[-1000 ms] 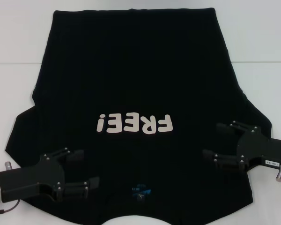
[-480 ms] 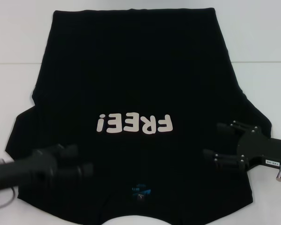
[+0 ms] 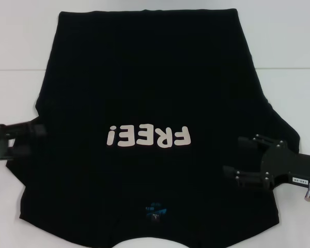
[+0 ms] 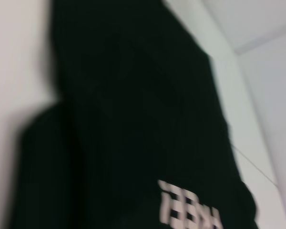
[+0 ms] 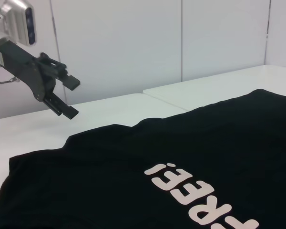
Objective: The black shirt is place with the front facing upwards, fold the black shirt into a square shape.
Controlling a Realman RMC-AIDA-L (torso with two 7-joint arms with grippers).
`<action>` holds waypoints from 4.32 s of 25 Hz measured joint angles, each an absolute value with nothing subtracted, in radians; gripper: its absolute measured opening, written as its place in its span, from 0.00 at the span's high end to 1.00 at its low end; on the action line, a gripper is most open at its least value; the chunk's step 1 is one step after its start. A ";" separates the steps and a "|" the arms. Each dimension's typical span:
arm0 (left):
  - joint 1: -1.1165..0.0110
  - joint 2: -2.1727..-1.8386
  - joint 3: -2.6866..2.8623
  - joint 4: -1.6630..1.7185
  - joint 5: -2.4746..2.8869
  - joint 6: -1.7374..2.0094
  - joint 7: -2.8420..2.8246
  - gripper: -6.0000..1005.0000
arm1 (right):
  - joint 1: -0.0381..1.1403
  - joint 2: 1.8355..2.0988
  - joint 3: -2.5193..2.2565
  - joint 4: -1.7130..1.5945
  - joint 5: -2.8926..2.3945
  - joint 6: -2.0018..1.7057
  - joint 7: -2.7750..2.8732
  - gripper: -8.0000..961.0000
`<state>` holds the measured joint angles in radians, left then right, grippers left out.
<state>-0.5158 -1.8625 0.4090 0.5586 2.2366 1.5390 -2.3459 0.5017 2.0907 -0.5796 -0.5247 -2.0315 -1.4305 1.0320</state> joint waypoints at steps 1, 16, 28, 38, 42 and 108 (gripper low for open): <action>-0.517 -1.853 0.404 0.559 2.252 1.528 -2.379 0.07 | 0.502 2.091 -0.580 -0.525 -2.032 -1.432 1.032 0.05; -0.500 -1.852 0.402 0.516 2.354 1.290 -2.403 0.08 | 0.501 2.091 -0.579 -0.530 -2.034 -1.446 1.034 0.05; -0.505 -1.863 0.409 0.493 2.355 1.267 -2.397 0.10 | 0.502 2.091 -0.577 -0.532 -2.036 -1.455 1.034 0.05; -0.519 -1.877 0.414 0.488 2.355 1.263 -2.376 0.12 | 0.502 2.091 -0.577 -0.532 -2.036 -1.459 1.034 0.05; -0.526 -1.878 0.423 0.489 2.355 1.266 -2.370 0.13 | 0.501 2.091 -0.573 -0.532 -2.036 -1.470 1.035 0.05; -0.509 -1.867 0.439 0.530 2.386 1.301 -2.435 0.15 | 0.493 2.089 -0.569 -0.541 -2.028 -1.483 1.048 0.05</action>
<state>-0.5089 -1.8668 0.4394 0.5303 2.3861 1.3009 -2.4348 0.4927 2.0892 -0.5691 -0.5415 -2.0277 -1.4830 1.0476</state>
